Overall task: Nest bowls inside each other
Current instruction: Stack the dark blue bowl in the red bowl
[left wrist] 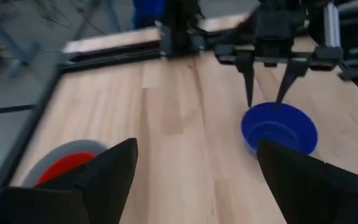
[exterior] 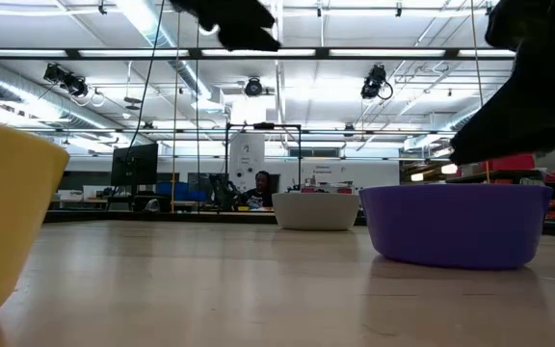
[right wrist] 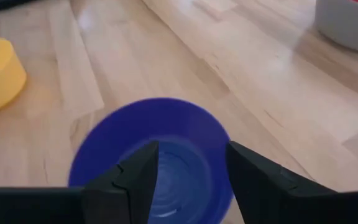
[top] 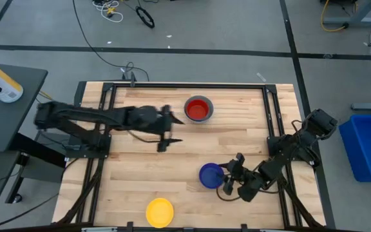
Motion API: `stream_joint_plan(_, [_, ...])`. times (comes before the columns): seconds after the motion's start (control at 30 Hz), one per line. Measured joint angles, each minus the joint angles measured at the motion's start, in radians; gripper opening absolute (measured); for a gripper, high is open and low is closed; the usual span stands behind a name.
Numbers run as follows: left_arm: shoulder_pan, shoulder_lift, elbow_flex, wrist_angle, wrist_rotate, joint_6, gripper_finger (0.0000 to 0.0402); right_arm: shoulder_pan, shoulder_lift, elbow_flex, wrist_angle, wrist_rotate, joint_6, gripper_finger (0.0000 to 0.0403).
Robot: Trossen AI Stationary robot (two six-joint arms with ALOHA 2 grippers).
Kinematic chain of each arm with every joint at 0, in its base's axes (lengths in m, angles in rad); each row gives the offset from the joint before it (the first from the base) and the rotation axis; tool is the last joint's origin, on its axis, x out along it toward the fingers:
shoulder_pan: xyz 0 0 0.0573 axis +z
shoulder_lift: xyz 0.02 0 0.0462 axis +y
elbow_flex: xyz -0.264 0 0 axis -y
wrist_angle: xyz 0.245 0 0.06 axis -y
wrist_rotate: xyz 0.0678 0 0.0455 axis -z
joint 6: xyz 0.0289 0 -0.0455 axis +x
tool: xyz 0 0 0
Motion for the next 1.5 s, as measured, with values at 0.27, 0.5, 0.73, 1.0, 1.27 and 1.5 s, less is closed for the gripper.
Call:
stream_joint_plan(0.27, [-0.022, -0.320, -0.371, 0.174, -0.095, -0.118, 0.0336, -0.080, 0.000, 0.000, -0.136, -0.087, 0.035, 0.0201])
stream_joint_plan(0.5, [-0.061, -0.488, -0.572, 0.222, -0.165, -0.200, 0.0336, -0.137, 0.000, 0.000, -0.121, -0.213, -0.004, 0.0194])
stream_joint_plan(0.73, [-0.084, -0.532, -0.683, 0.280, -0.204, -0.252, 0.0336, -0.149, 0.000, 0.000, -0.085, -0.282, -0.002, 0.0169])
stream_joint_plan(1.0, [-0.103, -0.532, -0.769, 0.386, -0.206, -0.273, 0.0336, -0.163, 0.000, 0.000, -0.044, -0.342, -0.017, 0.0046])
stream_joint_plan(1.27, [-0.111, -0.532, -0.844, 0.465, -0.225, -0.294, 0.0336, -0.174, 0.000, 0.000, -0.014, -0.257, -0.045, 0.0005])
stream_joint_plan(1.5, [-0.111, -0.532, -0.867, 0.477, -0.242, -0.298, 0.0336, -0.229, 0.000, 0.000, 0.115, -0.061, -0.182, 0.0003])
